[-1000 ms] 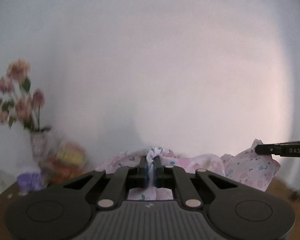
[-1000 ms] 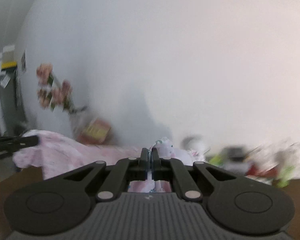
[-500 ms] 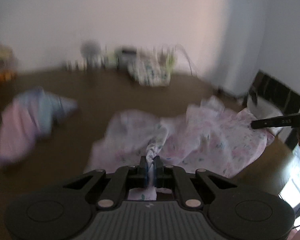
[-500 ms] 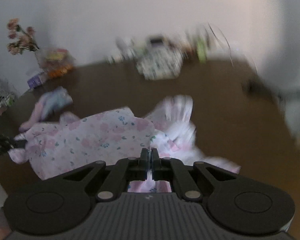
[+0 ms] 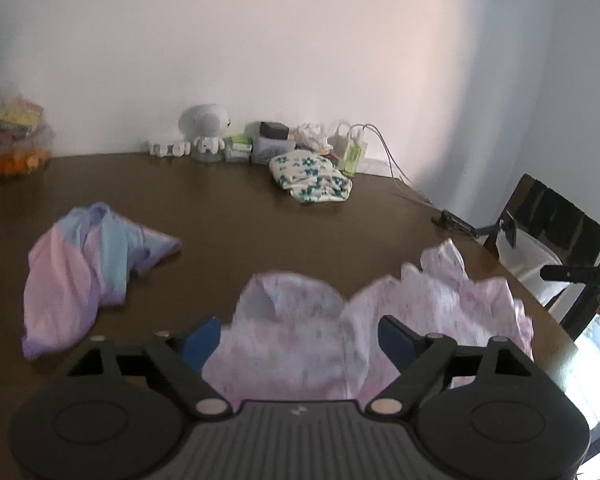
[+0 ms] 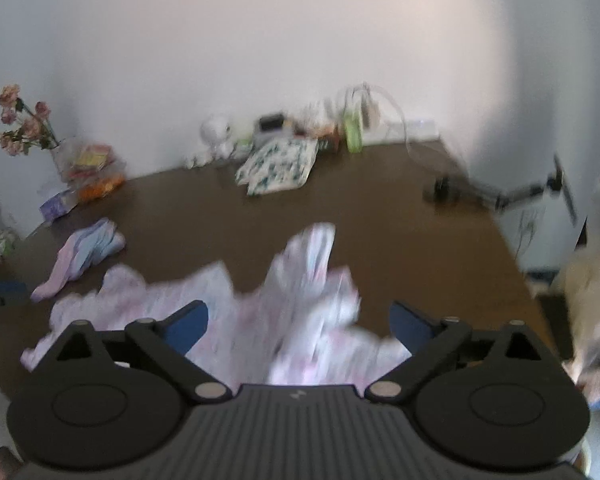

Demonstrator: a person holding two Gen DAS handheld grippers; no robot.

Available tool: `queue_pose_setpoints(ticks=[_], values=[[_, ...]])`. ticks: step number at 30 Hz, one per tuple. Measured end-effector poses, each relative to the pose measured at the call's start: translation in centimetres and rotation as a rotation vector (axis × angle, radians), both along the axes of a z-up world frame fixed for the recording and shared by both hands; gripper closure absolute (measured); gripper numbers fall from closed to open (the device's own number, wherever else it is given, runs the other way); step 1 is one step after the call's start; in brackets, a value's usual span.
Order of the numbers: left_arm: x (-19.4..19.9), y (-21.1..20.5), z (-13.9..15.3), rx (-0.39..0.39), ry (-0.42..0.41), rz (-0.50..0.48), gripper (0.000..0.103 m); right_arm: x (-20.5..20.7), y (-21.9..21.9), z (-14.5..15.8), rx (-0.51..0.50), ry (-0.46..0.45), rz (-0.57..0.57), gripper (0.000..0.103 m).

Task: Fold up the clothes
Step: 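Lift the dress with both grippers and shake it out above the table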

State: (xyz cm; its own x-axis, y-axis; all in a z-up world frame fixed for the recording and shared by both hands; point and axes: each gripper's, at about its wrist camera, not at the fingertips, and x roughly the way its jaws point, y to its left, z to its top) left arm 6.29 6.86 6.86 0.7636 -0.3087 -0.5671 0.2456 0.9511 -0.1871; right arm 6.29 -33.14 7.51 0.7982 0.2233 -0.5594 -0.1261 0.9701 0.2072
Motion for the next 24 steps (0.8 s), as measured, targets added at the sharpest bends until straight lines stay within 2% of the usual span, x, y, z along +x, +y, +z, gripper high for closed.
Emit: queue_pose_setpoints(ticks=[2, 4, 6, 10, 12, 13, 14, 16, 17, 18, 22, 24], values=[[1.9, -0.8, 0.3, 0.024, 0.022, -0.041, 0.016, 2.8, 0.5, 0.9, -0.042, 0.019, 0.015, 0.004], [3.8, -2.1, 0.1, 0.059, 0.050, -0.091, 0.016, 6.4, 0.8, 0.5, -0.067, 0.079, 0.016, 0.005], [5.5, -3.5, -1.0, 0.092, 0.099, -0.144, 0.016, 9.6, 1.4, -0.2, -0.070, 0.145, 0.007, 0.008], [8.2, -5.4, -3.1, 0.152, 0.171, -0.178, 0.019, 15.0, 3.4, -2.6, -0.101, 0.257, -0.010, 0.012], [8.9, -5.9, -4.2, 0.158, 0.193, -0.205, 0.025, 16.8, 4.1, -4.0, -0.130, 0.301, -0.020, 0.016], [9.2, -6.1, -4.6, 0.162, 0.208, -0.218, 0.028, 17.4, 4.5, -4.5, -0.145, 0.323, -0.017, 0.020], [9.4, -6.3, -5.0, 0.168, 0.221, -0.231, 0.036, 18.0, 4.8, -5.0, -0.159, 0.345, -0.013, 0.024], [9.7, -6.7, -5.8, 0.173, 0.244, -0.263, 0.063, 19.2, 5.4, -6.1, -0.186, 0.388, -0.004, 0.056], [9.8, -6.8, -6.0, 0.160, 0.256, -0.289, 0.093, 19.2, 5.6, -6.3, -0.185, 0.402, 0.016, 0.091], [10.0, -6.9, -6.2, 0.146, 0.267, -0.315, 0.099, 19.3, 5.9, -6.4, -0.187, 0.412, 0.036, 0.097], [11.4, -6.0, -5.7, 0.115, 0.223, -0.288, 0.100, 19.3, 6.0, -5.1, -0.214, 0.364, 0.063, 0.100], [12.6, -5.1, -4.1, 0.120, 0.171, -0.239, 0.100, 19.8, 5.1, -3.0, -0.173, 0.286, 0.015, 0.100]])
